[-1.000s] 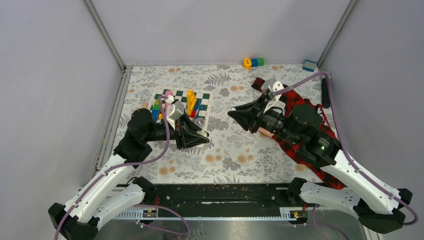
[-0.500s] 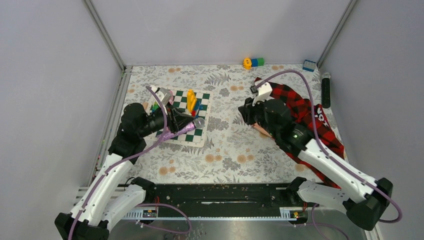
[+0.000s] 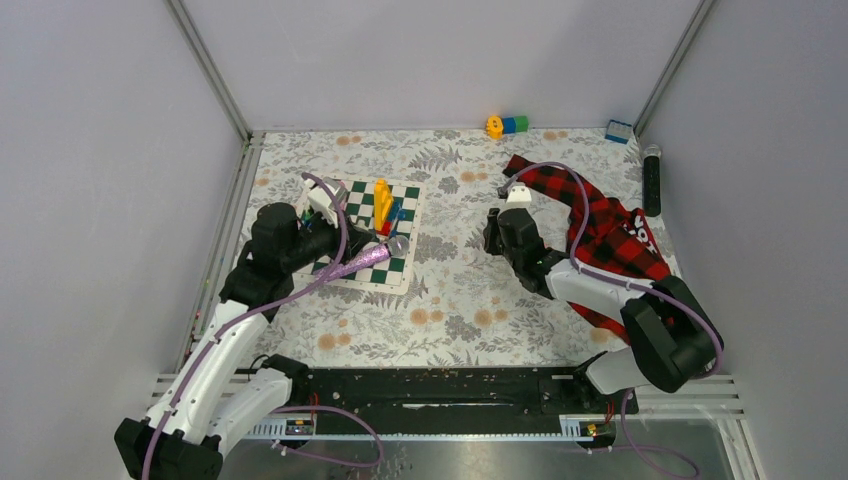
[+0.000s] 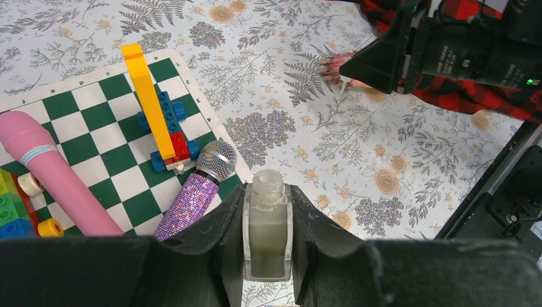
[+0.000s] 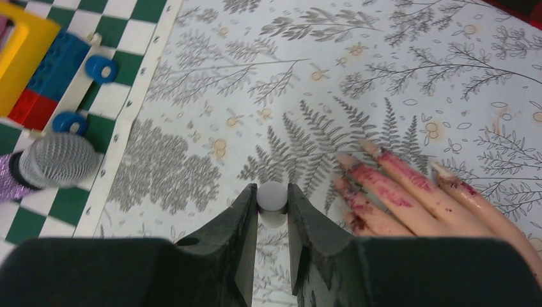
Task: Paint the nails
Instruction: Paint the nail polish on the nail.
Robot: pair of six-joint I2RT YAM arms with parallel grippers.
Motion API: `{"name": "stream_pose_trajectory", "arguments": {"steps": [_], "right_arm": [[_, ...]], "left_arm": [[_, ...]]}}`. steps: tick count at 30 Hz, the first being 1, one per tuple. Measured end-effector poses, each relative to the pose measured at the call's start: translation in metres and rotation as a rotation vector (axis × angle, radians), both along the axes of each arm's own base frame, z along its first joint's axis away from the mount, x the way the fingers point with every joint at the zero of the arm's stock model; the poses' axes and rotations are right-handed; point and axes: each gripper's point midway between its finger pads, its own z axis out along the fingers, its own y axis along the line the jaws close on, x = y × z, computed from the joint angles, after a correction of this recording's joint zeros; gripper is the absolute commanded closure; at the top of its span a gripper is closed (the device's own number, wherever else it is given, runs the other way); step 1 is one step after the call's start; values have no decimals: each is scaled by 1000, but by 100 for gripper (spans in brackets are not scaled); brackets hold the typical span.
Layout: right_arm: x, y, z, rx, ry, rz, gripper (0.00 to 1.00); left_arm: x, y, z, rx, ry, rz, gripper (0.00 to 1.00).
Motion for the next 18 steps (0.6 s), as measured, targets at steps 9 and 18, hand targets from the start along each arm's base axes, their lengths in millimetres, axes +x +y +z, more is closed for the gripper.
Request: {"name": "stream_pose_trajectory", "arguments": {"steps": [9,18], "right_arm": [[41,-15,-7,51,42,-131,100],[50,-28,-30,18,135,-237,100]], "left_arm": [[1,0,-1,1,4,0,100],[1,-1,0,-5,3,-3,100]]}}
